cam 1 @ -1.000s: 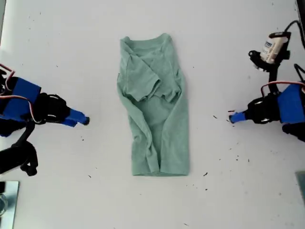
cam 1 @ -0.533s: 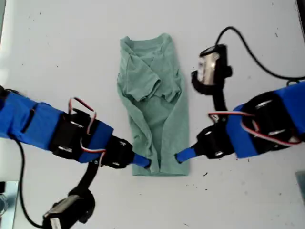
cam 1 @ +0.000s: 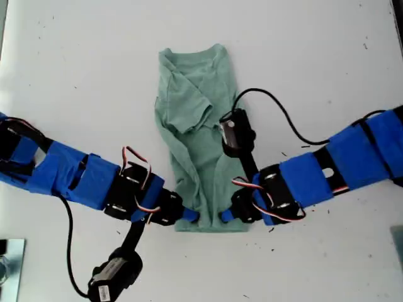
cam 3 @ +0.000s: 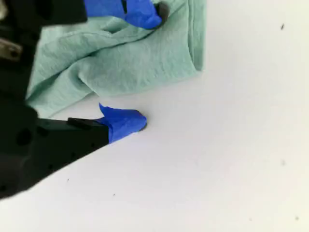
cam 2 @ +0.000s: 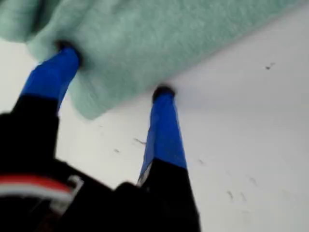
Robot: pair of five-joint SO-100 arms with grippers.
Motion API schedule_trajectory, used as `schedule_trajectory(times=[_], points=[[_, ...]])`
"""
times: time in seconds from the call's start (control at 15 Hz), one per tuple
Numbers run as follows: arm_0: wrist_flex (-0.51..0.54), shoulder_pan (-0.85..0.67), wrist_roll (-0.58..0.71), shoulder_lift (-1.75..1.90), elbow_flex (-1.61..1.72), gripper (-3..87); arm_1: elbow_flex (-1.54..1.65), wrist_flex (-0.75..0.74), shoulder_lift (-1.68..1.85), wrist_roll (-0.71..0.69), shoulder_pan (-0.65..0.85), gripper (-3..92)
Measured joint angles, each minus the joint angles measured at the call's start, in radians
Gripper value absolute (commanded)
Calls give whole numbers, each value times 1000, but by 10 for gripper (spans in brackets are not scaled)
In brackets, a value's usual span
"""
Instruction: Fold t shirt
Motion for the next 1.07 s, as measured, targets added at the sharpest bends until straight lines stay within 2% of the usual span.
schedule_trajectory(times=[0.07, 0.2, 0.33, 0.67, 0.87, 1.07], points=[[-28, 2, 2, -25, -15, 2, -15, -35, -34, 2, -8, 94], [-71, 3, 23, -67, -51, -2, -49, -78, -95, 28, -25, -4], [-124, 3, 67, -80, -67, -2, -57, -107, -109, 17, -38, -4], [-179, 54, 156, -72, -94, -2, -86, -94, -14, -112, -98, -4], [-255, 155, 158, 0, -95, -2, -123, -40, 127, -84, -215, -4], [-331, 196, 155, 14, -95, -2, -130, -58, 149, -80, -239, -4]])
